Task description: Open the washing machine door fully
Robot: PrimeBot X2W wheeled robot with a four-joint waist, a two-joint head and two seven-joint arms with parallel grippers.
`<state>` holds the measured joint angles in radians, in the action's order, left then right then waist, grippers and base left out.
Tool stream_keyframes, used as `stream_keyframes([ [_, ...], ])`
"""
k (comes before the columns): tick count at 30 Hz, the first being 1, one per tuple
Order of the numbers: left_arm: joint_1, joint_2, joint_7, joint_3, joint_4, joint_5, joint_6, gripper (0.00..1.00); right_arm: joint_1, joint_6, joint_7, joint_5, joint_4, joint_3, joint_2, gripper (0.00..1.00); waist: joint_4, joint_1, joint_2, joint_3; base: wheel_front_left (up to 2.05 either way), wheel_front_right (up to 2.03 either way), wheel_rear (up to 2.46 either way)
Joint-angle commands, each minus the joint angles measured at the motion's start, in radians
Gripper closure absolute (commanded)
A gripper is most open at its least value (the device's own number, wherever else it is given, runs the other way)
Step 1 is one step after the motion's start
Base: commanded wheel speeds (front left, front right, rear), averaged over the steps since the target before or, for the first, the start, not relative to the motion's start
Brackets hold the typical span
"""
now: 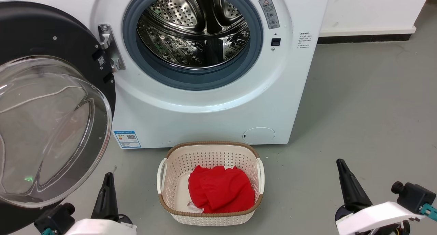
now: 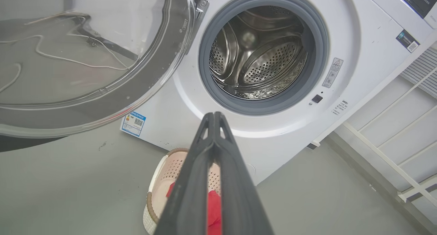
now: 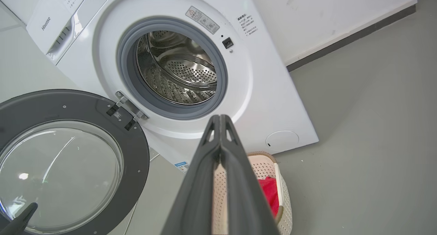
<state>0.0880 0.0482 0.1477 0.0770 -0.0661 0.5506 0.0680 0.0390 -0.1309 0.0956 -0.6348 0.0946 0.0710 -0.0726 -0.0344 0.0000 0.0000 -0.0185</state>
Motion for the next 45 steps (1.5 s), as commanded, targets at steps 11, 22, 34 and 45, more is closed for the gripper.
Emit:
stream_keyframes([
  [11,-0.060,0.002,-0.046,0.010,-0.021,0.191,0.014,1.00,-0.051,0.000,-0.025,-0.191,0.014,-0.021,-0.012,1.00,0.004,0.0000,0.0000,0.002,0.00,0.00,0.00],
  [22,-0.086,0.002,-0.084,0.015,-0.048,0.342,0.023,1.00,-0.068,0.000,-0.048,-0.336,0.037,-0.038,-0.016,1.00,0.008,0.0000,0.0000,0.005,0.00,0.00,0.00],
  [34,-0.110,0.003,-0.120,0.019,-0.075,0.489,0.031,1.00,-0.085,0.000,-0.072,-0.478,0.059,-0.056,-0.017,1.00,0.012,0.0000,0.0000,0.007,0.00,0.00,0.00],
  [45,-0.135,0.003,-0.158,0.024,-0.103,0.640,0.040,1.00,-0.103,0.000,-0.097,-0.622,0.082,-0.077,-0.017,1.00,0.017,0.0000,0.0000,0.011,0.00,0.00,0.00],
])
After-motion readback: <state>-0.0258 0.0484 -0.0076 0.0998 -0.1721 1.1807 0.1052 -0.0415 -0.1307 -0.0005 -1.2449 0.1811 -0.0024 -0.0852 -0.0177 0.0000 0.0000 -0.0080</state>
